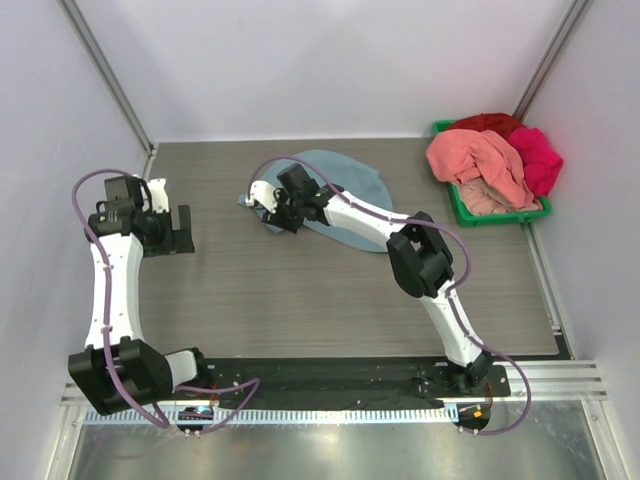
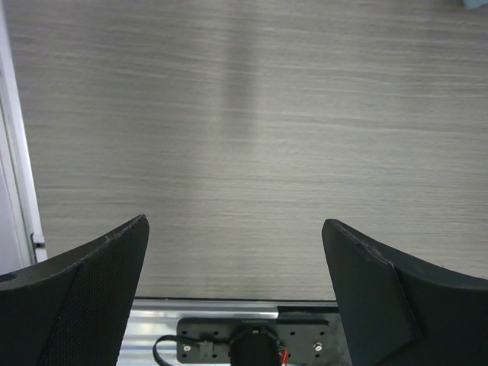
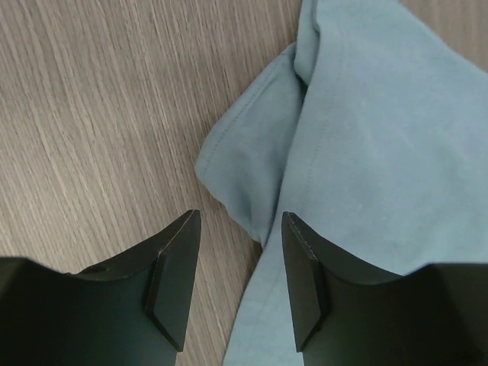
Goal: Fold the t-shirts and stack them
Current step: Flatten the tshirt out
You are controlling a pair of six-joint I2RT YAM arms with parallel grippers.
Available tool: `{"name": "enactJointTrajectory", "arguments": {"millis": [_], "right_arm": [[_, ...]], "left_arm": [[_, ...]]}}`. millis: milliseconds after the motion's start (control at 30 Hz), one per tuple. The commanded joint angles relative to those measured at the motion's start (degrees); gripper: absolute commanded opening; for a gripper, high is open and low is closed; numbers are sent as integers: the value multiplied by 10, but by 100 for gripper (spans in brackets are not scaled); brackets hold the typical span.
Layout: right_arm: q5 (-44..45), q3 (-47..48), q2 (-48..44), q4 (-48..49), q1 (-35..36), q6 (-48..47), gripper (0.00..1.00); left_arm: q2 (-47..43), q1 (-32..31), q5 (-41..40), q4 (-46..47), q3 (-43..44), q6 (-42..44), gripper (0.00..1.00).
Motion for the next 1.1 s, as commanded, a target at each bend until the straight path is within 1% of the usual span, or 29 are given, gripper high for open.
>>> {"name": "enactJointTrajectory", "arguments": {"millis": [0,233,467,767,800,833,900,933,967,1067], "right_arm": [[-19,48,6,11,1,14,52],[-30,82,46,12,3,34,52],[-46,82,66,11,11,39,52],[-15,117,113,12,12,42,52],[-15,120,117,11,13,42,50],[-17,124,119,11,13,43,38],[-15,129,120,9,13,49,20],[-9,134,116,9,15,51,4],[-1,136,112,9,16,53,1],[21,140,66,8,21,39,1]], "left_arm": [[-28,6,-30,-21,-15,17,96],[-51,12,-23,-27,-50,16,96],[-46,21,-18,-29,-51,13,97],[-43,29,-23,-33,-52,14,97],[-43,29,-21,-33,-53,14,97],[-44,29,-19,-33,-55,15,97],[-44,30,-15,-33,-55,14,97],[-44,30,-13,-33,-55,15,97],[-45,29,-14,-31,-54,16,97],[-48,29,-11,-15,-56,12,97]]}}
